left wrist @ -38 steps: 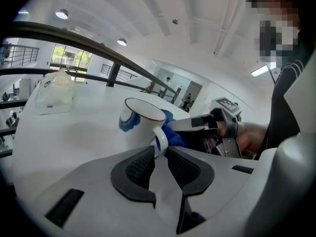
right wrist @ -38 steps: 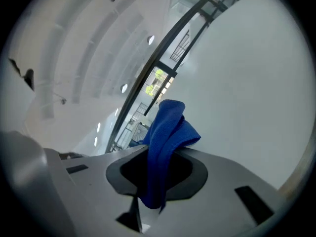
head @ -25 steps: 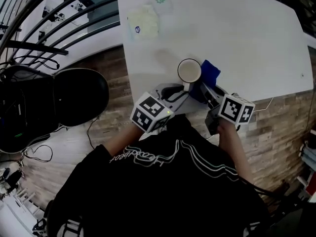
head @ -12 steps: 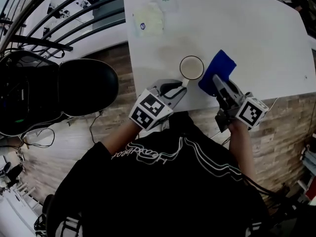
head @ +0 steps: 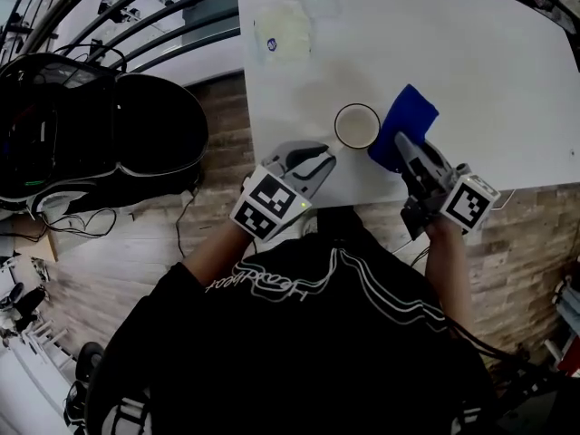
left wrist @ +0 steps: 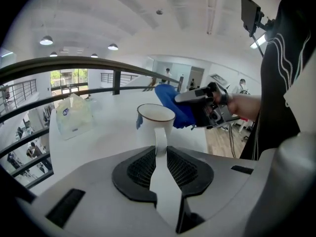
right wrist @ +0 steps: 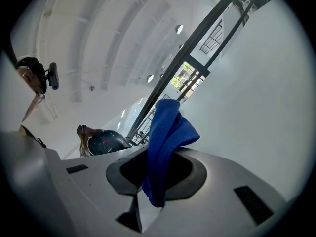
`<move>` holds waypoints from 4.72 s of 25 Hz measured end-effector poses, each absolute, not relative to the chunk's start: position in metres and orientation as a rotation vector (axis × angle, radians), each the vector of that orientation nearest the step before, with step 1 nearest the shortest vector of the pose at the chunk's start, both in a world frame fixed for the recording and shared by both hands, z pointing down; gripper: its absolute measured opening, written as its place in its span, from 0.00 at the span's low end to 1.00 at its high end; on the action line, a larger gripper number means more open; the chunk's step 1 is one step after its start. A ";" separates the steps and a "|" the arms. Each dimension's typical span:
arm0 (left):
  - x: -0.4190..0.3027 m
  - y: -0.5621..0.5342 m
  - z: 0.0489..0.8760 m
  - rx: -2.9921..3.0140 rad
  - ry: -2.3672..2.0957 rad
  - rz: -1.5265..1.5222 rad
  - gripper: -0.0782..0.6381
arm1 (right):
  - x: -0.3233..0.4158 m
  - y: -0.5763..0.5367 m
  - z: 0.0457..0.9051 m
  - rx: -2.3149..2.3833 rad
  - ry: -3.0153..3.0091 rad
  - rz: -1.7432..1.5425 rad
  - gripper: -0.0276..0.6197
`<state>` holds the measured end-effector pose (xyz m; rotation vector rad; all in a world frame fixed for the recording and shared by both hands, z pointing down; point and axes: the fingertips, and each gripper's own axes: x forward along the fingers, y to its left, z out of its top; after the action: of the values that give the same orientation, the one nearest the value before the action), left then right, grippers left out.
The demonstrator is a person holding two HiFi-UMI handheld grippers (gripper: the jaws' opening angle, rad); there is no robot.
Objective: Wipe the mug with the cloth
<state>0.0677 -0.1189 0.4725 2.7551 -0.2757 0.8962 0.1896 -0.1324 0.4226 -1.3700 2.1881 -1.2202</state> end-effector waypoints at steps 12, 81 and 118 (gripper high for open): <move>0.061 -0.137 0.470 2.759 -0.302 0.884 0.21 | 0.177 -0.146 0.458 -1.524 2.297 -1.315 0.14; 0.061 -0.195 0.459 2.752 -0.433 0.692 0.21 | 0.161 -0.155 0.452 -1.297 2.706 -1.370 0.14; 0.071 -0.218 0.455 2.693 -0.399 0.752 0.21 | 0.116 -0.208 0.433 -0.713 3.147 -1.223 0.14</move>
<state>0.0708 -0.2184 0.4552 2.6933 -0.3986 0.7520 0.1163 -0.2081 0.4334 -0.7131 3.1475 -1.2230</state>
